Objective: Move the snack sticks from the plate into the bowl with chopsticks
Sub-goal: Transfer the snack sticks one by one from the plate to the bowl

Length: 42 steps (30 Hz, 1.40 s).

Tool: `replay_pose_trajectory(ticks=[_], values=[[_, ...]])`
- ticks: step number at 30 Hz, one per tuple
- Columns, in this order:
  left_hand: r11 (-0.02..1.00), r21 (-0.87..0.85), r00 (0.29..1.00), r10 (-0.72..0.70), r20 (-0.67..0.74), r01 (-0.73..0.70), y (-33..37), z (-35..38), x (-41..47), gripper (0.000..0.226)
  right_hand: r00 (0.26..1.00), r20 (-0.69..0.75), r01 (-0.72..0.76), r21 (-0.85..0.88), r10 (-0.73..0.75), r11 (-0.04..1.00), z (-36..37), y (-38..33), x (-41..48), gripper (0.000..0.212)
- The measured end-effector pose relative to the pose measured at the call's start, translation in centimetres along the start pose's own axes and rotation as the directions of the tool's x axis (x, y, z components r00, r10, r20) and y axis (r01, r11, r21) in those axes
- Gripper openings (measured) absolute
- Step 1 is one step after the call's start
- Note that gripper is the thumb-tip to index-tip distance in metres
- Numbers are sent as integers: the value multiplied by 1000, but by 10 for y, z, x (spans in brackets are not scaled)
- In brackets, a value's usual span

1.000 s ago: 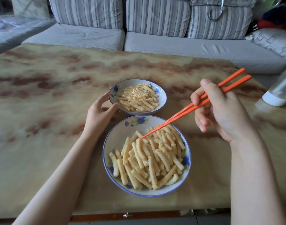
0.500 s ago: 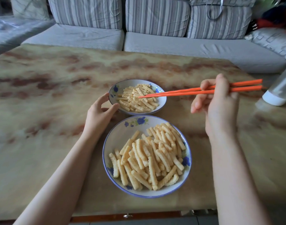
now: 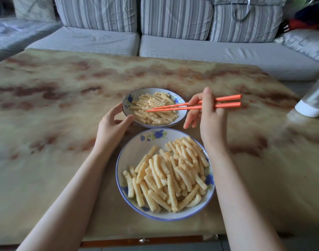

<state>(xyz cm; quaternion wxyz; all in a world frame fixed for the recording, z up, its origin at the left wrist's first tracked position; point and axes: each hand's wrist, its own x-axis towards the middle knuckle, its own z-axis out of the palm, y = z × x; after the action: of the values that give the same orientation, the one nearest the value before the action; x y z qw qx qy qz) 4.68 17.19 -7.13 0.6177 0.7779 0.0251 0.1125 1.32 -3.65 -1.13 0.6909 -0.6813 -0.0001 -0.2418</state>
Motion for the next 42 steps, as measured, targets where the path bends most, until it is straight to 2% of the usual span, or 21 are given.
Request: replay_pose_trajectory(ticks=[8,14,25,30,33,37,42], values=[[1000,8,1000,18,2,-18,-3,0,2,46,1000,3,23,38,-23,999,-24,-22,3,48],[1000,17,1000,19,0,-19,-3,-1,2,45,986,160,-31,-49,38,998,-52,-42,2,52],[1000,11,1000,-1,-3,1,-2,-1,0,44,937,297,-143,-163,187,976,-47,-37,-1,48],[1000,-5,1000,-7,-5,7,0,0,0,44,960,233,-128,-130,156,983,-49,-37,1,48],[1000,-2,1000,-4,-9,4,-1,1,0,44,977,175,-116,-49,123,992,-53,-37,4,49],[1000,4,1000,2,-10,-2,-2,1,0,43,998,25,-68,99,66,993,-53,-35,8,48],[1000,-3,1000,-4,-11,4,-1,1,1,46,985,-170,-25,84,39,996,-39,-24,9,45]])
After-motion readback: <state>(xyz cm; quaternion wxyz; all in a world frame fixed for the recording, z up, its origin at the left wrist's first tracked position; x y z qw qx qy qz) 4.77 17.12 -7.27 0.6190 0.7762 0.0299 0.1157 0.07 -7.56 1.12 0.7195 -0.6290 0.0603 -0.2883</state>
